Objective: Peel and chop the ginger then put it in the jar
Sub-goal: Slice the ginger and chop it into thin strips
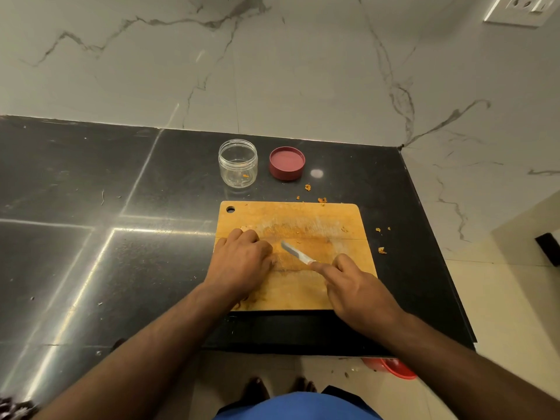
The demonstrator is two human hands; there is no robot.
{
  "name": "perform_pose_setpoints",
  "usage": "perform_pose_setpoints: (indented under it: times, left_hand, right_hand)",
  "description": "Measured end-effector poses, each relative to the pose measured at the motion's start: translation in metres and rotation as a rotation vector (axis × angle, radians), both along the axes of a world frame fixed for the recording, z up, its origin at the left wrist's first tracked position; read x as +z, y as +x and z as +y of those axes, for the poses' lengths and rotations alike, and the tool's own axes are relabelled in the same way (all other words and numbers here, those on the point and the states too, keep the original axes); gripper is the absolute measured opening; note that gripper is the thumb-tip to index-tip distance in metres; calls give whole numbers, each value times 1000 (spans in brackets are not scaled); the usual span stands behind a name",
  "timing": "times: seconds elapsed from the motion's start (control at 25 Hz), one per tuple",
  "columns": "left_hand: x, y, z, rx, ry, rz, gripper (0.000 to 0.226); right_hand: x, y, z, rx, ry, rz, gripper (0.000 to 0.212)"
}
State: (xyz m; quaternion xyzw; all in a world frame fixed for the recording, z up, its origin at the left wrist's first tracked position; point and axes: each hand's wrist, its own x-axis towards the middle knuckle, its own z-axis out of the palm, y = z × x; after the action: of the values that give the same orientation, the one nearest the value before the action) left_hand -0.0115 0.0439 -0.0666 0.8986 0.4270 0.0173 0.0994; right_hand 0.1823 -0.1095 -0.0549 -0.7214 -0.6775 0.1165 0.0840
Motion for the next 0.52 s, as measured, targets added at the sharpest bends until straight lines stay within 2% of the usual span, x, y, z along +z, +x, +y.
perform_pose_setpoints:
  times: [0.16, 0.24, 0.36, 0.44, 0.52]
  left_hand:
    - [9, -12, -5, 39, -136, -154, 16]
    - [18, -23, 2, 148, -270, -290, 9]
    - [24, -33, 19, 353, -367, -404, 11]
    - [22, -33, 22, 385, -426, -438, 16]
    - [17, -30, 22, 394, -475, -485, 13]
  right_hand:
    - [-6, -13, 9, 26, -9, 15, 46]
    - [-8, -20, 14, 71, -14, -2, 48]
    - [-16, -26, 13, 126, -28, -29, 58]
    - [-18, -17, 5, 55, -42, -26, 59]
    - [-20, 2, -4, -145, 3, -18, 52]
